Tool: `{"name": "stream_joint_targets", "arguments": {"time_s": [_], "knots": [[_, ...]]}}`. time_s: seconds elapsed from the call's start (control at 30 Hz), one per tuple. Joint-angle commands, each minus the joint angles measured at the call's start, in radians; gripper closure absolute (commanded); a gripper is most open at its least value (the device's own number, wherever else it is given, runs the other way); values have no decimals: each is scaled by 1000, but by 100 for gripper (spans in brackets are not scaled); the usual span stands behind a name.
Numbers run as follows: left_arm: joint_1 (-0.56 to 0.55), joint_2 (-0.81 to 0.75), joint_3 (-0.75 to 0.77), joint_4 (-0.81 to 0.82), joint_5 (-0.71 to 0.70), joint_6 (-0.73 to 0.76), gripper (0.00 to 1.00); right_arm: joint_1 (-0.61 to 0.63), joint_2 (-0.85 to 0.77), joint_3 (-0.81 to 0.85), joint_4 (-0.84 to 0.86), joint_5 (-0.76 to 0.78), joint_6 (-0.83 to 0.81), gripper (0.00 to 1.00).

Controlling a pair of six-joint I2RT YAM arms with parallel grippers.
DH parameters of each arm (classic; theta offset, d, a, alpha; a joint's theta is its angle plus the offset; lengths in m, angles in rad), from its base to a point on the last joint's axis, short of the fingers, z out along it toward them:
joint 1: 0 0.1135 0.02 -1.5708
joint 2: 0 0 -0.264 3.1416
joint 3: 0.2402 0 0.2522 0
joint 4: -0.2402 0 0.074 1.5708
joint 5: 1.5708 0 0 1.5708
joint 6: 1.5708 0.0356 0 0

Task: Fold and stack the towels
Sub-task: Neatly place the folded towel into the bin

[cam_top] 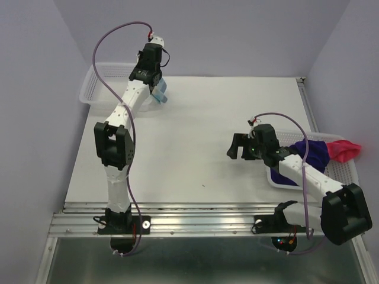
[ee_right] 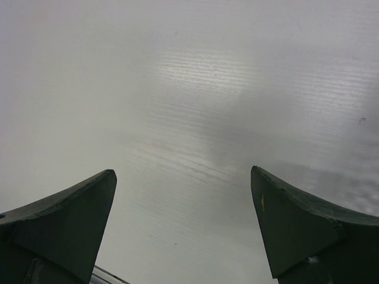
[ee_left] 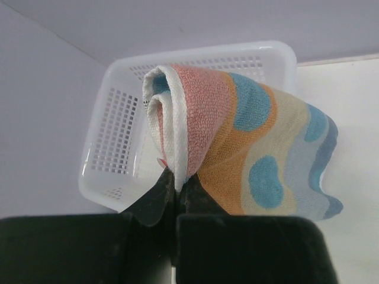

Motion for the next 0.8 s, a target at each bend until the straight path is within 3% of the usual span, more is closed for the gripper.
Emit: {"name": "stream_joint_targets", "arguments": {"time_s": [0.0, 0.37, 0.77], "knots": [[27, -42, 85, -11, 15, 67, 100, 8, 0, 32, 36, 26, -12, 0], [164, -37, 79, -26, 125, 41, 100, 8, 8, 35, 34, 43, -6, 0], [256, 33, -75, 164, 259, 104, 100, 8, 50, 46, 45, 78, -8, 0]]}}
